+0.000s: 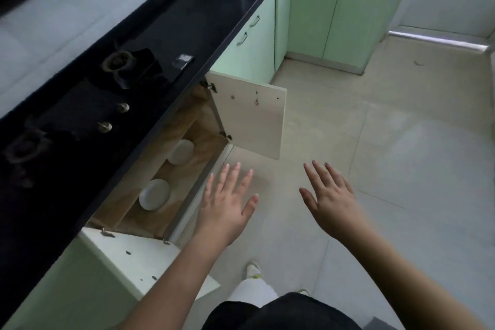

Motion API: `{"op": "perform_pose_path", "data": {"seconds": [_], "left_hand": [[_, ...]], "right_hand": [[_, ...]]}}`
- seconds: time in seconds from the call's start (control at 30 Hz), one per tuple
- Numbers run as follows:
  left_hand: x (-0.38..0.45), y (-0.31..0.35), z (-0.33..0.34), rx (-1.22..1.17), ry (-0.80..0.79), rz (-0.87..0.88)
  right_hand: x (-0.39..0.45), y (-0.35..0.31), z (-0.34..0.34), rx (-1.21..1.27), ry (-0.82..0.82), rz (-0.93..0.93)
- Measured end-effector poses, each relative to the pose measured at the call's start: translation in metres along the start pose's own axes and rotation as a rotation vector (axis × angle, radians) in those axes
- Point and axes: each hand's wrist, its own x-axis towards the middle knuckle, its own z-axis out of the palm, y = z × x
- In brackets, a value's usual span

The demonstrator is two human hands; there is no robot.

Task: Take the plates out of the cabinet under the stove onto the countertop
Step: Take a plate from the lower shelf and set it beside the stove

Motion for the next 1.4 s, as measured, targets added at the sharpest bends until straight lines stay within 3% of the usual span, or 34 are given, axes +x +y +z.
{"op": "perform_pose_path", "data": {"seconds": [0.37, 0.73, 1.07, 1.2, 1.4], "left_hand": [[0.037, -0.108, 0.005, -0.08, 0.077, -0.295], [0.062, -0.152, -0.001, -0.123, 0.088, -0.479], [0.075, -0.139, 0.011, -0.182, 0.028, -0.867], [0.073, -0.129, 0.015, -0.221, 0.08, -1.008], [0.047, -0.117, 0.029, -0.233, 0.093, -1.085]], "right_hand": [[0.119, -0.091, -0.016, -0.111, -0.06, -0.351], [0.219, -0.15, -0.013, -0.149, -0.107, -0.578], [0.315, -0.178, -0.007, -0.185, -0.251, -0.974], [0.333, -0.19, 0.0, -0.197, -0.327, -1.06], [0.324, -0.218, 0.013, -0.225, -0.379, -1.184]]}}
